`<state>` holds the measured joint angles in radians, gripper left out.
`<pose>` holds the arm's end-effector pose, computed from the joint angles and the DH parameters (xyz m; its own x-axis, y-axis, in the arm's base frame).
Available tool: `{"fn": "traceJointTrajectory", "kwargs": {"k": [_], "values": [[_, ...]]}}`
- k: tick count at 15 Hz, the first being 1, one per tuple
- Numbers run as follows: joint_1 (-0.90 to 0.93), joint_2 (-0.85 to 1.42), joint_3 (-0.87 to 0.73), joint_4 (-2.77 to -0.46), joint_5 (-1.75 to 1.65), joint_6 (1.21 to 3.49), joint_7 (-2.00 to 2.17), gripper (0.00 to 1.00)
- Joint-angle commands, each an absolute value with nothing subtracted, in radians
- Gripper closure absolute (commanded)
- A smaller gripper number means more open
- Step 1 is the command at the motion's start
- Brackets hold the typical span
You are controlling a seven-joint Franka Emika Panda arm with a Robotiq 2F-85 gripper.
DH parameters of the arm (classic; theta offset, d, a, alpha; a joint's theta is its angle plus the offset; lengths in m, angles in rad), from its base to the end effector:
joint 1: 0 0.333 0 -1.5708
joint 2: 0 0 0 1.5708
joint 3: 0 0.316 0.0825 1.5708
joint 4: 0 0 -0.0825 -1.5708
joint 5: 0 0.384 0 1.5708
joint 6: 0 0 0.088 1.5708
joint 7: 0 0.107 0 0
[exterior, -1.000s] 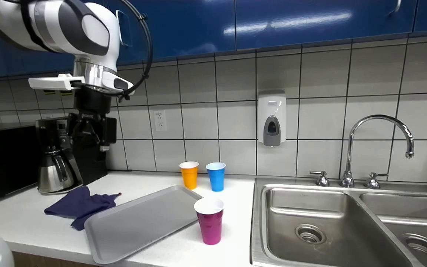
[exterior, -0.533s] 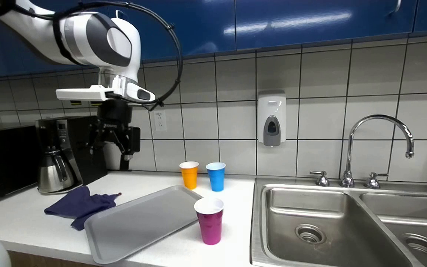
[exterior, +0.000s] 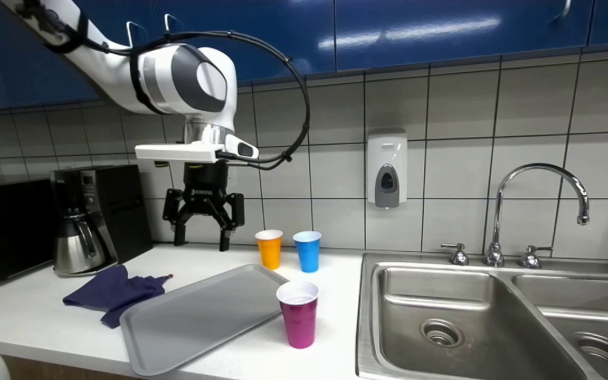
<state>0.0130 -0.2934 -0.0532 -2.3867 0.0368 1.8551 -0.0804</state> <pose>0.4216 -0.0144 0.4144 0.9720 0.0367 -0.2321 0.0219 -0.9976 -0.0661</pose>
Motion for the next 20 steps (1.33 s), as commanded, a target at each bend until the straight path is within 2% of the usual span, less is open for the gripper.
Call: {"fn": "traceJointTrajectory", "kwargs": {"k": [1,12,20], "values": [[-0.003,-0.170,-0.063,-2.302,0.010,1.910,-0.150,0.00],[-0.042,0.102,-0.081,-2.149,0.008,2.072,-0.257,0.00],[-0.056,0.161,-0.081,-2.129,-0.002,2.163,-0.248,0.00]]}}
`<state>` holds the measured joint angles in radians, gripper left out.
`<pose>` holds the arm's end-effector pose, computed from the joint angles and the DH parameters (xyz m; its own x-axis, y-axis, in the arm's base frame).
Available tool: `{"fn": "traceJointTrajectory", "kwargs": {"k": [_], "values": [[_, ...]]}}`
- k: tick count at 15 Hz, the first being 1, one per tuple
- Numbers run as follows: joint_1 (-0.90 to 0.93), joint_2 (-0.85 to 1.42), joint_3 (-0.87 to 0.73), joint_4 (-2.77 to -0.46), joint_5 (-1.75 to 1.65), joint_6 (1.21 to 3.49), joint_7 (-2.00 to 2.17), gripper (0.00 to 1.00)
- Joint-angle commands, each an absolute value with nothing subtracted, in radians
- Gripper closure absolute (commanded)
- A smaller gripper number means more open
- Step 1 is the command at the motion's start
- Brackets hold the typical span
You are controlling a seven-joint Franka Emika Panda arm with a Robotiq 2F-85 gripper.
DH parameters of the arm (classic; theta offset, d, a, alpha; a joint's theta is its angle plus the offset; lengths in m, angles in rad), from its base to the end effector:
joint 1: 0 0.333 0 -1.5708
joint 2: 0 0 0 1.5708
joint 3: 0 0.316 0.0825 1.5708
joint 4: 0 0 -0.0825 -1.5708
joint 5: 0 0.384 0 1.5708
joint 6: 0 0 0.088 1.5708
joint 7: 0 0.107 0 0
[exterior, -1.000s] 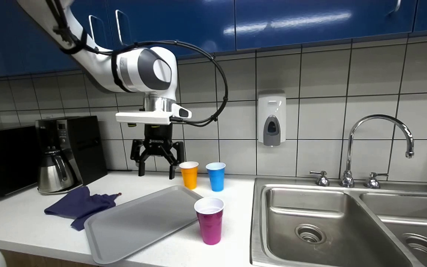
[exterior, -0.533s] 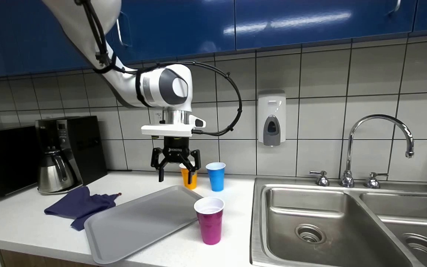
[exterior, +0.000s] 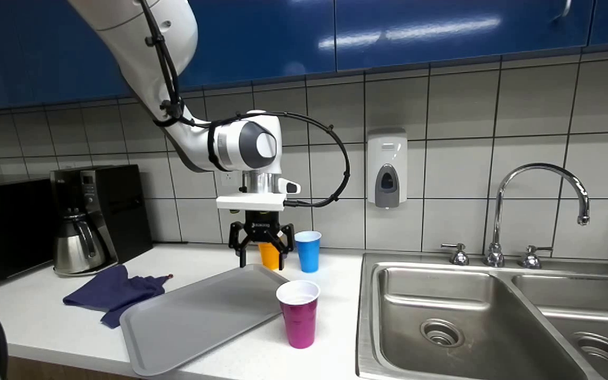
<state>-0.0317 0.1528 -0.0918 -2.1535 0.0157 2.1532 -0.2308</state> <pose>0.5364 -0.0656 0.3175 0.9840 0.0988 -0.1483 0.0950 -0.9949 -0.0325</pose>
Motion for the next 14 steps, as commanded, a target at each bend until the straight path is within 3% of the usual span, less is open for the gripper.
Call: {"fn": "traceJointTrajectory", "kwargs": {"k": [1,14], "values": [[-0.059,0.157,-0.082,-2.131,-0.003,2.166,-0.248,0.00],[-0.095,0.090,-0.101,-2.193,-0.027,2.169,-0.241,0.00]]}}
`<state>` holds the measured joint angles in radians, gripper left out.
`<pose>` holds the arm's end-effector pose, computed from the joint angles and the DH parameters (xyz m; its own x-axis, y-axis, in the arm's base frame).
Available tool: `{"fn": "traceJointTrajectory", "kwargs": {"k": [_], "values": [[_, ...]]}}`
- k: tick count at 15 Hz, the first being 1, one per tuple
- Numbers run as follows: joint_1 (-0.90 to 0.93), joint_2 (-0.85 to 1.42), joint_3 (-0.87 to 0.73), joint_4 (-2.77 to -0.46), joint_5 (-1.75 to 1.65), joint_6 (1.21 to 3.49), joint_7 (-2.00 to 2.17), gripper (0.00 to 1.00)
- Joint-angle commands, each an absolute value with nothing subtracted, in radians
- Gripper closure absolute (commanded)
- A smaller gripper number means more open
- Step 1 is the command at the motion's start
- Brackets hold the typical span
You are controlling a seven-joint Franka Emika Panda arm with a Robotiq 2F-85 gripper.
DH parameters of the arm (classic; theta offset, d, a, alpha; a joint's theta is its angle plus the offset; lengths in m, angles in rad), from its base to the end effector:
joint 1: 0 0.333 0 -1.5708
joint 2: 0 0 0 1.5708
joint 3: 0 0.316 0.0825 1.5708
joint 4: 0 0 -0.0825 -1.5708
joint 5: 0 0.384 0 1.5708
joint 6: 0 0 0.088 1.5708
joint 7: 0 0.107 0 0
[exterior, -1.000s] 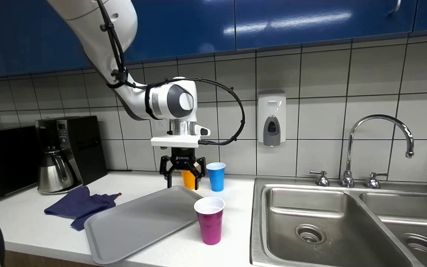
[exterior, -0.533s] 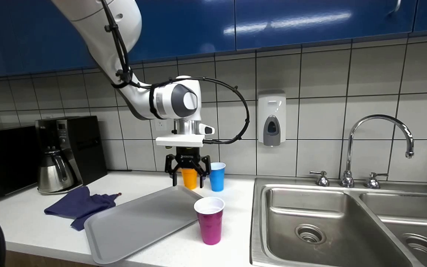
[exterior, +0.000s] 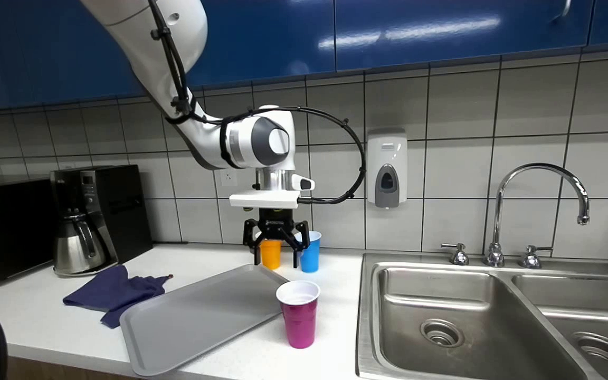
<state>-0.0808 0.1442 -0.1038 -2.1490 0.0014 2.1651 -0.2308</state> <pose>0.5342 -0.0992 0.3249 0.9909 0.0461 -0.1268 0.0444 -0.9989 -0.0156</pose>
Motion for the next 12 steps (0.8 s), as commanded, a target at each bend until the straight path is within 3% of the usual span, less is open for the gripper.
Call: {"fn": "traceJointTrajectory", "kwargs": {"k": [1,12], "values": [[-0.096,0.082,-0.102,-2.202,-0.030,2.168,-0.241,0.00],[-0.102,0.027,-0.118,-2.297,-0.052,2.188,-0.236,0.00]]}}
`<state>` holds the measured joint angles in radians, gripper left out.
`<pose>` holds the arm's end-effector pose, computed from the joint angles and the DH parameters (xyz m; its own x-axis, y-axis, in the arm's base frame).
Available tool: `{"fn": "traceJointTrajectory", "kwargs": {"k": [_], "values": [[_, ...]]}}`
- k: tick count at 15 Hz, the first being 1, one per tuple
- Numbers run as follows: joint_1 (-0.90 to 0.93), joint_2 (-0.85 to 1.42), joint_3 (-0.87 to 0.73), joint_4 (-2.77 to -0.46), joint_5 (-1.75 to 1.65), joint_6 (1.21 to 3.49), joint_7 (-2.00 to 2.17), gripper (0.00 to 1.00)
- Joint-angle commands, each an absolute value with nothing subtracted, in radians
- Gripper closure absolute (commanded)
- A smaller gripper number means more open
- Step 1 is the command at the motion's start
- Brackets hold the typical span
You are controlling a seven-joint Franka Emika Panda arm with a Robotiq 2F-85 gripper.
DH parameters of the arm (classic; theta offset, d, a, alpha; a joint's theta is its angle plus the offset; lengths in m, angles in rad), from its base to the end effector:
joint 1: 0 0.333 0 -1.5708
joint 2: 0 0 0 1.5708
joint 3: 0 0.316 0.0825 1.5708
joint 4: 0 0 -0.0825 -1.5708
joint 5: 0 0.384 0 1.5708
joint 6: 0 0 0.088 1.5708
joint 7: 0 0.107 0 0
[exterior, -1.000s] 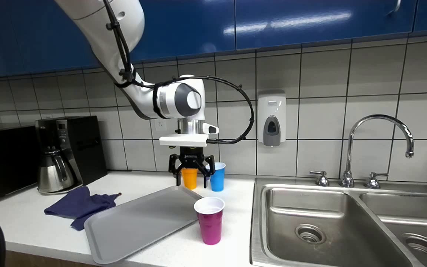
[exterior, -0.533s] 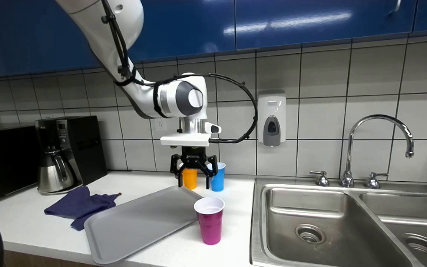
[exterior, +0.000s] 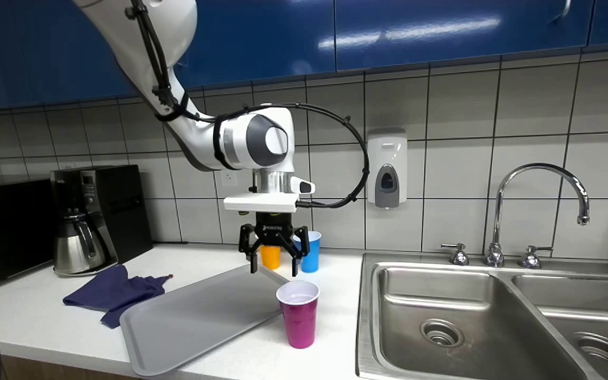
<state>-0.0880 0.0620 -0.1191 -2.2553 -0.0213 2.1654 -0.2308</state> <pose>0.4996 -0.1058 0.3242 0.9876 0.0371 -0.1523 0.0357 -0.9993 -0.0122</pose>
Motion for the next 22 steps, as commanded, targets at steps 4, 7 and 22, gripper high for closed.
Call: {"fn": "traceJointTrajectory", "kwargs": {"k": [4,7,22], "values": [[-0.110,0.030,-0.127,-2.320,-0.057,2.216,-0.250,0.00],[-0.113,0.037,-0.132,-2.333,-0.051,2.244,-0.253,0.00],[-0.089,0.096,-0.096,-2.383,-0.039,2.402,-0.234,0.00]]}}
